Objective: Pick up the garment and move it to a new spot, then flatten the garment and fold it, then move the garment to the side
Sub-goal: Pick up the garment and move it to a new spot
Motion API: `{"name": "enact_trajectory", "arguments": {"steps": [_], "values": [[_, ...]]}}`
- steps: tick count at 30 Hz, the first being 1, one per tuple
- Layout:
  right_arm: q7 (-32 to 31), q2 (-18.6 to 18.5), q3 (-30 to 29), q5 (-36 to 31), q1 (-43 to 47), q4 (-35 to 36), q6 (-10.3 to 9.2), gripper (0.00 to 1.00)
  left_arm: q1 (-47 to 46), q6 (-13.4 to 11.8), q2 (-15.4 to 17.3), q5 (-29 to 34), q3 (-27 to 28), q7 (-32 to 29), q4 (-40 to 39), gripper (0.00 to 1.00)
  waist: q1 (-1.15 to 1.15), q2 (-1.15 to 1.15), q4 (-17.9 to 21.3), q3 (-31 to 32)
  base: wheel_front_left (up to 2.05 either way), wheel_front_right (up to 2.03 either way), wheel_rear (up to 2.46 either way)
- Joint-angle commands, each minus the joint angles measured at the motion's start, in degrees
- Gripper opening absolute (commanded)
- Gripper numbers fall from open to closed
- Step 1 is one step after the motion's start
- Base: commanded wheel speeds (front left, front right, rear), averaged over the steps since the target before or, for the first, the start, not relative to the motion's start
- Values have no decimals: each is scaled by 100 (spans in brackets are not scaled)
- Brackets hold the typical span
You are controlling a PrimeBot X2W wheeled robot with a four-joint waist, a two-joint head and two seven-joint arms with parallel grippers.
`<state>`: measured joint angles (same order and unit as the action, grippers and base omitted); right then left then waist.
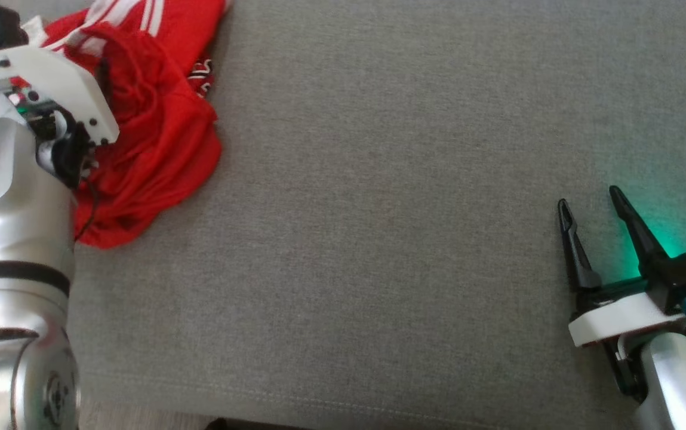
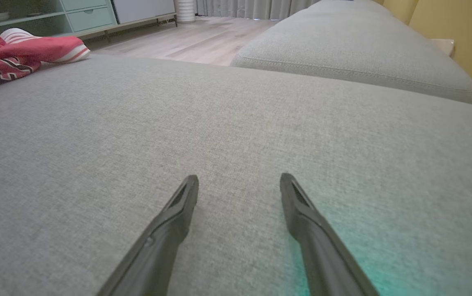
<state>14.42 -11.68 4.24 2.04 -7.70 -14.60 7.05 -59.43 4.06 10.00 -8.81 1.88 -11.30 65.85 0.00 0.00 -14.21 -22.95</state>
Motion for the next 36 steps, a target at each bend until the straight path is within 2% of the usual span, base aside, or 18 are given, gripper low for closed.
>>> {"name": "enact_trajectory", "arguments": {"steps": [1, 5, 7, 12, 19, 25, 31, 33, 36], "values": [[58, -95, 99, 47, -22, 144, 44, 100, -262, 27, 308, -65, 145, -22, -17, 100, 0, 0, 78, -87, 0, 0, 0], [58, -124, 68, 66, -42, 191, 44, 100, -325, -11, 333, -60, 94, 34, 326, 100, 0, 0, 110, -174, 0, 0, 0], [58, -143, 54, 67, -60, 201, 44, 100, -337, -68, 340, -72, 91, 102, 429, 0, 0, 0, 119, -201, 0, 0, 0], [58, -107, 16, 64, -96, 156, 44, 100, -419, -127, 411, -19, 10, 840, 414, 0, 0, 0, 132, -66, 0, 0, 0], [58, 124, 31, 100, 23, 40, 44, 100, -557, 89, 441, 182, -326, 1825, 271, 0, 0, 0, 200, 568, 0, 0, 0], [58, 389, 107, 150, 167, -18, 44, 100, -602, 253, 409, 283, -617, 2283, 53, 0, 0, 0, 427, 1191, 0, 0, 0], [58, 639, 113, 246, 357, -46, 44, 100, -576, 337, 252, 178, -1123, 2449, -483, 0, 0, 0, 902, 1868, 0, 0, 0], [58, 678, 163, 231, 400, -36, 44, 100, -513, 340, 144, -115, -1378, 2353, -710, 0, 0, 0, 1136, 2051, 0, 0, 0], [58, 722, 239, 218, 415, 15, 44, 100, -411, 341, 153, -637, -1860, 2030, -1189, 0, 0, 0, 1526, 2221, 0, 0, 0]]}}
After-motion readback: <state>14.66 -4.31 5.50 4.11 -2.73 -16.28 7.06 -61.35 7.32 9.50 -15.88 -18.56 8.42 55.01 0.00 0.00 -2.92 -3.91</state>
